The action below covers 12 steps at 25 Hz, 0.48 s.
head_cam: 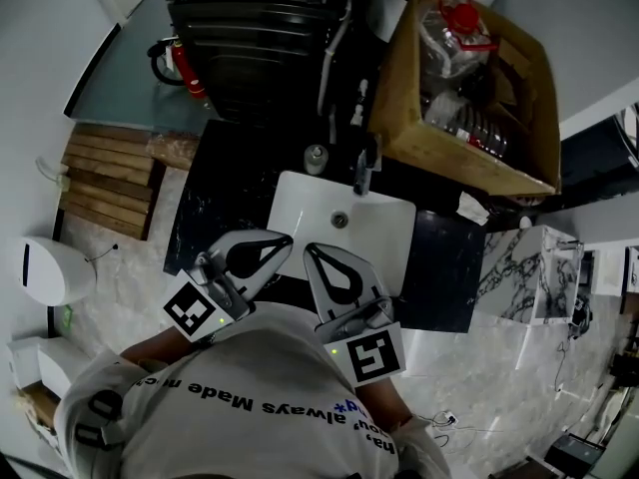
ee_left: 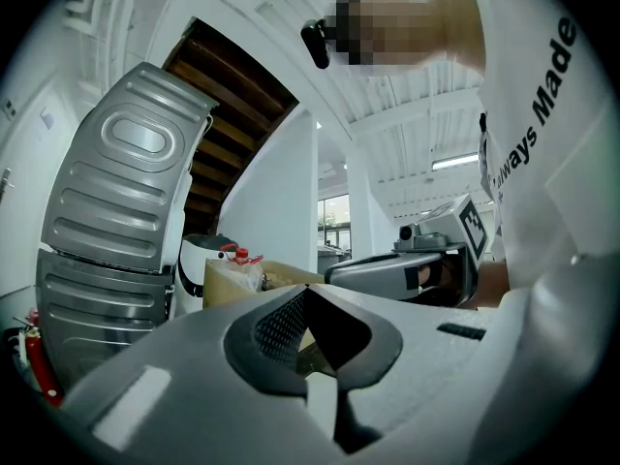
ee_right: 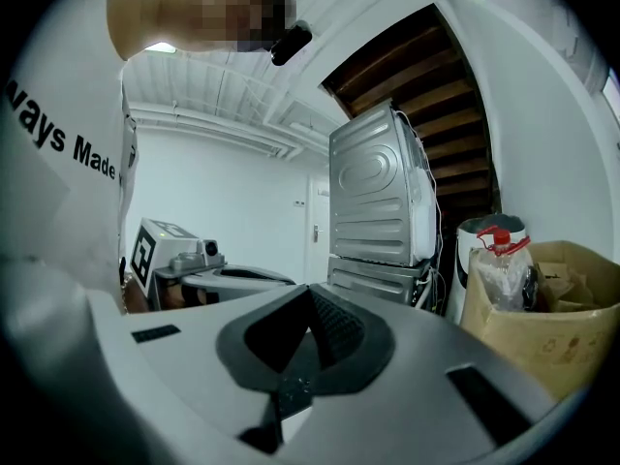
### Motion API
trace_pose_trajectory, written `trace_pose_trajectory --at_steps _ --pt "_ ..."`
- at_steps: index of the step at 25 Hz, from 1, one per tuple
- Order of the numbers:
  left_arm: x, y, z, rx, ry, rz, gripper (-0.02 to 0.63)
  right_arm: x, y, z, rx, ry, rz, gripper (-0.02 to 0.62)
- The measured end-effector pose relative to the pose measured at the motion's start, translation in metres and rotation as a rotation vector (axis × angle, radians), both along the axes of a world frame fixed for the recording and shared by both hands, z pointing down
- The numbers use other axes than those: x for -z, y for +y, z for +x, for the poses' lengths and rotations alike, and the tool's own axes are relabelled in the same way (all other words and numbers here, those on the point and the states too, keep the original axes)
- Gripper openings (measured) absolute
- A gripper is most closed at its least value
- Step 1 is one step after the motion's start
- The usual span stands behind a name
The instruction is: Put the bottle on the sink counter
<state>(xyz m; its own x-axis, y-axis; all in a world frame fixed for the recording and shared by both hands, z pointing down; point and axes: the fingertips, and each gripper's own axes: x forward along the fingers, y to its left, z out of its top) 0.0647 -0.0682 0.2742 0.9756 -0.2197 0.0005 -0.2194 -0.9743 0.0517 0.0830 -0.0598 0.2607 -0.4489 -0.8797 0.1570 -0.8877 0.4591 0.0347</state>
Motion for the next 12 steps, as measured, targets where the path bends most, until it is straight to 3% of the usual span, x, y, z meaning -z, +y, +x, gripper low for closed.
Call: trace_pose_trajectory --at_steps 12 --pt "-0.0010 0.0016 -0.0065 0.006 0.004 0.002 0.003 0.0018 0.0009 -0.0049 -0.001 0.000 0.014 0.006"
